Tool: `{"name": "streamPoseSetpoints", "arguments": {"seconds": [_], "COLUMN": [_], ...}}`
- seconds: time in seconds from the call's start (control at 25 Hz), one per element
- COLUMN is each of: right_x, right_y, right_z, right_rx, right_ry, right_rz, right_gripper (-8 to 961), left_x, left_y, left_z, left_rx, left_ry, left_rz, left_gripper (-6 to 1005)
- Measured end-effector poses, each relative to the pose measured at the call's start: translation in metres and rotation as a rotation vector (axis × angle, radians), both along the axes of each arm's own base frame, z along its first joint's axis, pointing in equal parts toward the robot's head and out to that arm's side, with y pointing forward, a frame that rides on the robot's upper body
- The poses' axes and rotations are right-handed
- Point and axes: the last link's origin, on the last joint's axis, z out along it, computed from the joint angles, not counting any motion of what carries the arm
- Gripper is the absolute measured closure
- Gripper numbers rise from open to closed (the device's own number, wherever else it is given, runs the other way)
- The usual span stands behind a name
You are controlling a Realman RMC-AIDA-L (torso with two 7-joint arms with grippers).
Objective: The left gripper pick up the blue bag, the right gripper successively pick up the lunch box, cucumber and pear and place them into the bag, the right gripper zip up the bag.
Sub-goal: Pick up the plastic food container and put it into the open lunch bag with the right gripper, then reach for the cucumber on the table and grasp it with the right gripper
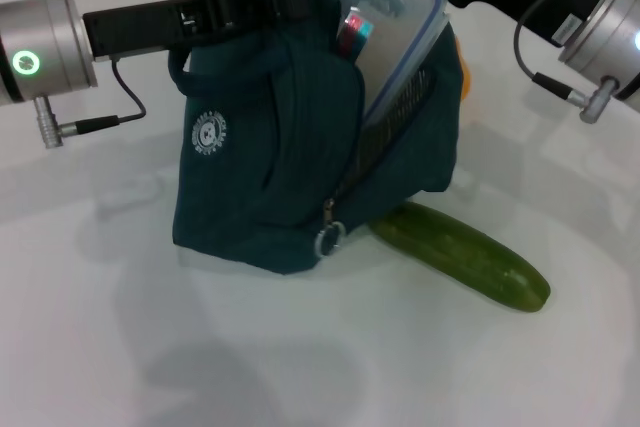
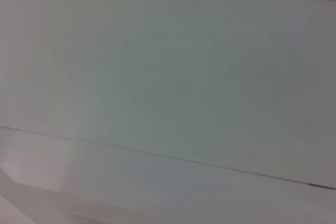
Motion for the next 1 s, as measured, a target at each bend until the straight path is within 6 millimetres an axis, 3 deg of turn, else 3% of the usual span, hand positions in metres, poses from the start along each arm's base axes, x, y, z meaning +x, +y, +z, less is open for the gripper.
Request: {"name": "streamPoseSetpoints", "arguments": {"seconds": [0.6, 1.0], "right_x": [0.004, 0.01], "right_y": [-0.005, -0.008], "right_z": [-0.014, -0.011], "right_rx": [-0.039, -0.032], "right_ry": [-0.065, -0.043], "right_rz": [-0.014, -0.03], "right_gripper": [825, 743], "left_x": [-0.002, -0.005], "left_y": [0.0, -0.001], "left_z": [0.001, 0.003], "left_rx": [0.021, 0.043], "left_ry": [-0.015, -0.019], "left_rz": [-0.006, -0.008], "left_gripper": [952, 952]}}
